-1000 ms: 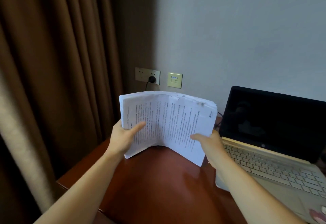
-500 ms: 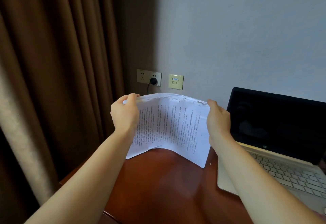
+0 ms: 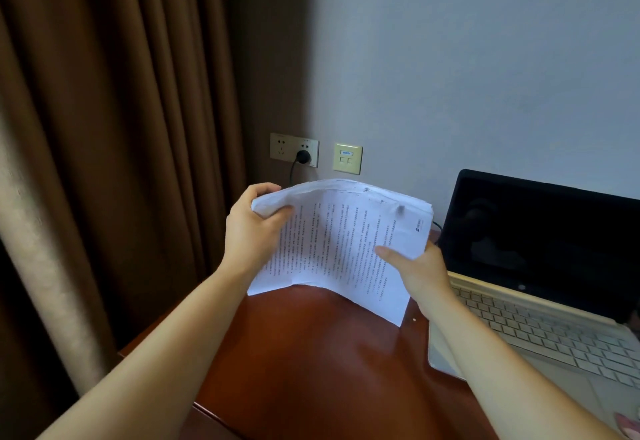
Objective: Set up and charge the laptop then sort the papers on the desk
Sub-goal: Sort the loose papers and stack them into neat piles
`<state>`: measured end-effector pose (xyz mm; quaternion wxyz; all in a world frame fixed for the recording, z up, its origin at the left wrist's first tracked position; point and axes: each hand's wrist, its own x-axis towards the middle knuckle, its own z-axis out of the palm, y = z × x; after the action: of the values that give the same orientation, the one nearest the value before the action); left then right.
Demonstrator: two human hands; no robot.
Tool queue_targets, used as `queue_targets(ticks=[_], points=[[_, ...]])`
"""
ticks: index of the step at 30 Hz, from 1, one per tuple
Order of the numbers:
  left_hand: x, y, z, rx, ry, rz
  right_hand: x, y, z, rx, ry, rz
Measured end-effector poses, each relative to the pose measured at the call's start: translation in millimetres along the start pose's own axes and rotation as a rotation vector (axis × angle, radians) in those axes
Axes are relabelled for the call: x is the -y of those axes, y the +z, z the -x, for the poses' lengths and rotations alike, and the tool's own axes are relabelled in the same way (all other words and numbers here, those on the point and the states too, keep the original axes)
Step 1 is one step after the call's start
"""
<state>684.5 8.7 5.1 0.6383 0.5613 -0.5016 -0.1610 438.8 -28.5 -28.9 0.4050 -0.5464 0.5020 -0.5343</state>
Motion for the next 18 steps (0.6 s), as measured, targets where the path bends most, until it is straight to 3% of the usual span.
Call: queue_targets(ticks=[3,7,9,12,14,18], points=[[1,-3,-12,0.03,-0.033,-0.013,3,-2,-4,-0.053,-0.009,0.015],[-6,-14,-42,0.042,-0.115,-0.173,40,-18,-17,0.005,-0.111,0.102],[-17,-16,-57,0.084,-0.01,-0.442,63,-26,-26,0.049,-0.185,0.211],[-46,-4,-67,0.262,0.282,-0.76,95,-31,-33,0.12,-0.304,0.392],[-64,6,-67,0.398,0.361,-0.735,115,-31,-34,0.171,-0.408,0.511],[-71,16,-71,0.569,0.24,-0.462,146,-30,-35,0.272,-0.556,0.653]])
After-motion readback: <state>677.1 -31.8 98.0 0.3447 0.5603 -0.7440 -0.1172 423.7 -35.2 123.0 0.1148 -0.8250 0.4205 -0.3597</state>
